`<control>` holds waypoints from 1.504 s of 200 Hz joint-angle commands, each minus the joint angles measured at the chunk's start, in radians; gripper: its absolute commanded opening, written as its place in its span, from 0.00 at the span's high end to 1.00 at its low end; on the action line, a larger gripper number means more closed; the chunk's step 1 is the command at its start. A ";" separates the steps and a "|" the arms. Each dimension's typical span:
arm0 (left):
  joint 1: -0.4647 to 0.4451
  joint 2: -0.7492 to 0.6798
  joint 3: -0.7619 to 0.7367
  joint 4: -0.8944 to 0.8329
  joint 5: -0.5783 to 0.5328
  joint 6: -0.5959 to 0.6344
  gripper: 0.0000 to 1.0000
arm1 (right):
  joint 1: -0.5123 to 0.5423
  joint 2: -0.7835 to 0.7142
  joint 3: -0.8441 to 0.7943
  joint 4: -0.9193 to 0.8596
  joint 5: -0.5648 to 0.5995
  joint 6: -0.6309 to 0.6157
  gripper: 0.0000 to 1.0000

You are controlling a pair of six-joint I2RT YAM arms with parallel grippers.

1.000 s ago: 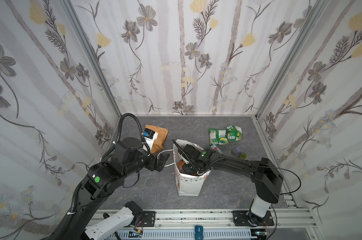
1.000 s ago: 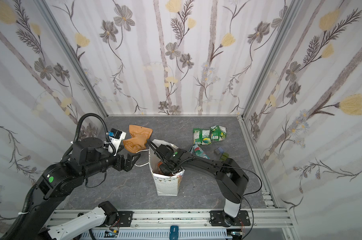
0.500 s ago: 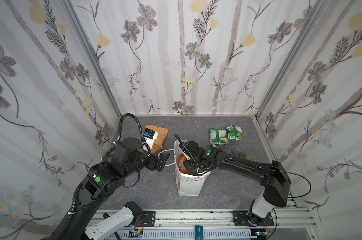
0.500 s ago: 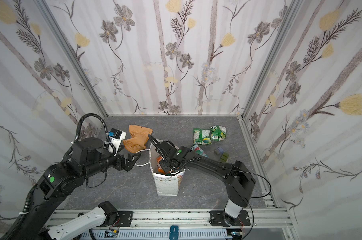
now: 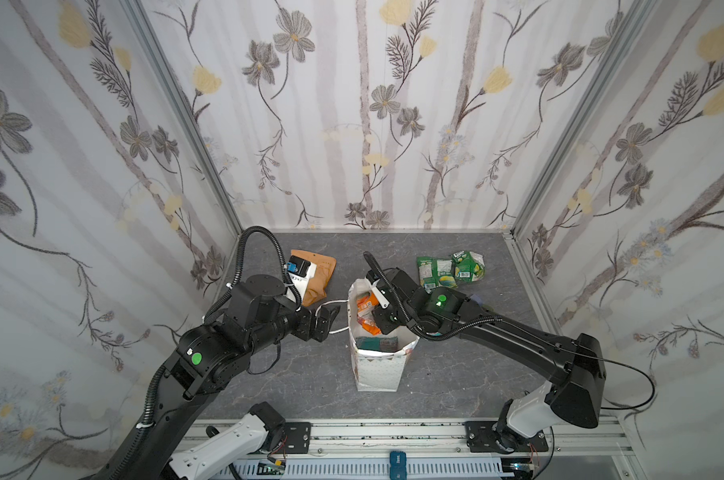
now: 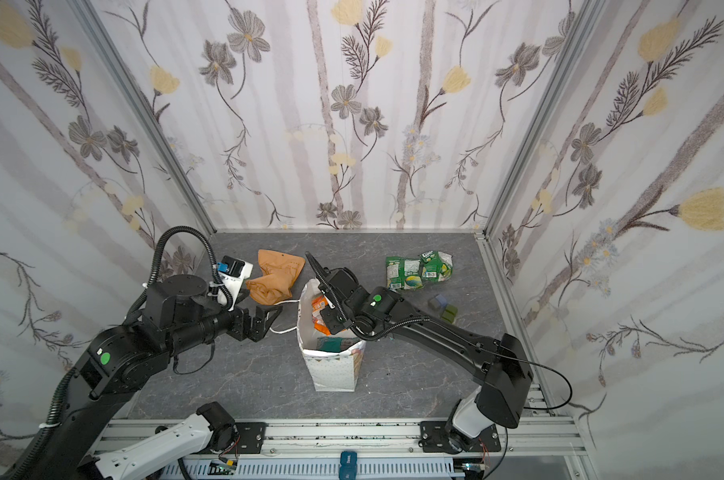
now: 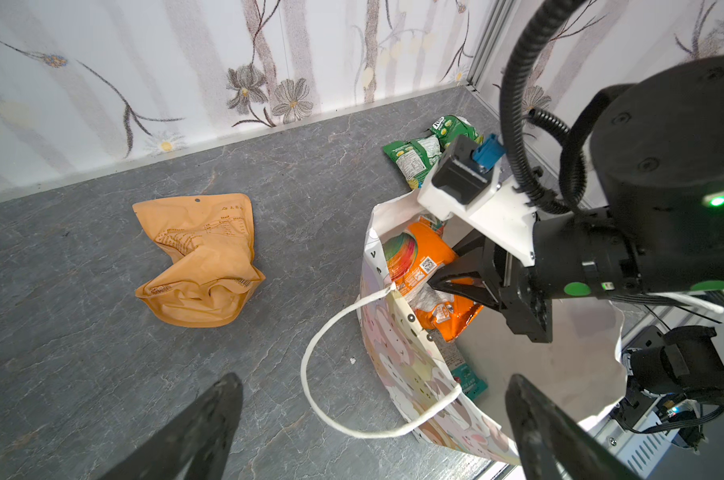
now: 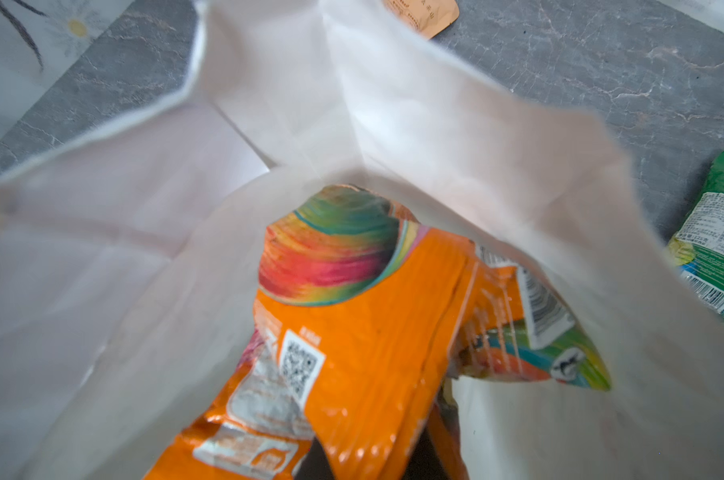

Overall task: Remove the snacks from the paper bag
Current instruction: 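Lift the orange packet up out of the white bag with the right gripper, then grasp the orange packet with the left gripper from the right gripper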

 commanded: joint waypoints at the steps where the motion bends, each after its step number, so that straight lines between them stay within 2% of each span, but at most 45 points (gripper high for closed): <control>1: 0.002 -0.002 -0.004 0.024 -0.002 -0.010 0.00 | -0.001 -0.031 0.009 0.074 0.025 0.015 0.95; 78: -0.001 -0.013 -0.014 0.036 0.006 -0.030 0.00 | -0.011 -0.134 0.006 0.130 0.027 0.028 0.95; 136: 0.000 -0.005 -0.040 0.119 0.056 -0.095 0.00 | -0.011 -0.225 -0.031 0.221 0.034 0.036 0.95; 169: 0.001 0.003 -0.065 0.230 0.095 -0.178 0.00 | -0.011 -0.282 -0.054 0.287 0.039 0.031 0.95; 249: 0.001 0.017 -0.187 0.710 0.242 -0.424 0.00 | -0.011 -0.337 -0.087 0.398 -0.046 -0.008 0.96; 301: -0.001 0.081 -0.192 0.804 0.230 -0.509 0.00 | 0.002 -0.348 -0.105 0.446 -0.145 -0.028 0.96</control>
